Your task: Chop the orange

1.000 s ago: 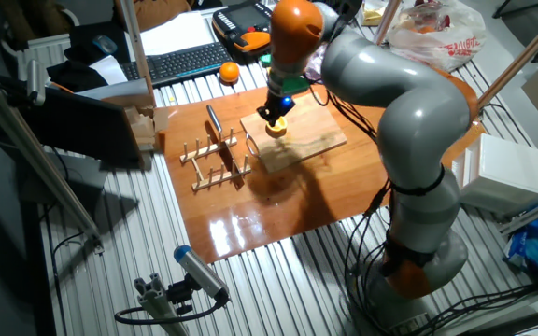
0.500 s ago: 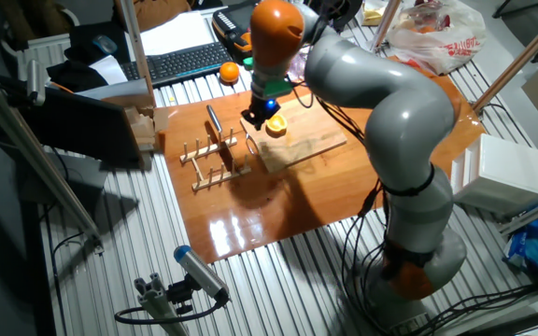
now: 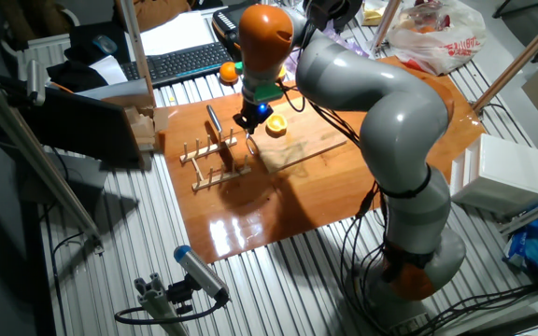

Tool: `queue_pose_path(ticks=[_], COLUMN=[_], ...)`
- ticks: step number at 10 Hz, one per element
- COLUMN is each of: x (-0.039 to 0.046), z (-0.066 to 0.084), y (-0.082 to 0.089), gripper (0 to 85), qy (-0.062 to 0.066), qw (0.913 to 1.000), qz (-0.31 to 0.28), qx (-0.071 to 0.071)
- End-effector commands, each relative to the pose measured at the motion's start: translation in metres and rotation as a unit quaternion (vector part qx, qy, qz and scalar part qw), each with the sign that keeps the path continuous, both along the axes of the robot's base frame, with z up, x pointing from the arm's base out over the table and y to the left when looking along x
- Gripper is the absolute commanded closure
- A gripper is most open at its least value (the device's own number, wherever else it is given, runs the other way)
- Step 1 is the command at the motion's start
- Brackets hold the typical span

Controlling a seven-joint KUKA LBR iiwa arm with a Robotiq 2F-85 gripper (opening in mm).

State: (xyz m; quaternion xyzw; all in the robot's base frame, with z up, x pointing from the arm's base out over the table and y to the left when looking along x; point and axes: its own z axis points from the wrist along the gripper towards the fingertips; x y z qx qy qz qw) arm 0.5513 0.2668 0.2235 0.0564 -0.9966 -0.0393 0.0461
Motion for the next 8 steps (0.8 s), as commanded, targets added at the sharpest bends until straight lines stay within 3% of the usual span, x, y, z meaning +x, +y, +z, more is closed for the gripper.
queue_pose_path(ticks=[1,2,3,5,6,7,8], x=[0.0001,-0.0002,-0.0002,-0.0002,-0.0002,-0.0002,-0.0002], z=[0.0000,0.0003,0.0003,0.0003,0.0003,0.0003,0.0003], y=[-0.0003,-0.0010,-0.0010,-0.0010,-0.0010,-0.0010,-0.0010], gripper=[85.0,85.0,85.0,85.0,85.0,85.0,85.0], qy=[0.000,-0.002,-0.008,-0.044,-0.041,-0.026,-0.023], qw=[1.0000,1.0000,1.0000,0.9990,0.9987,0.9986,0.9984], qz=[-0.001,-0.001,-0.003,0.006,0.029,0.045,0.051], qx=[0.000,-0.005,0.000,-0.006,-0.009,0.005,-0.001])
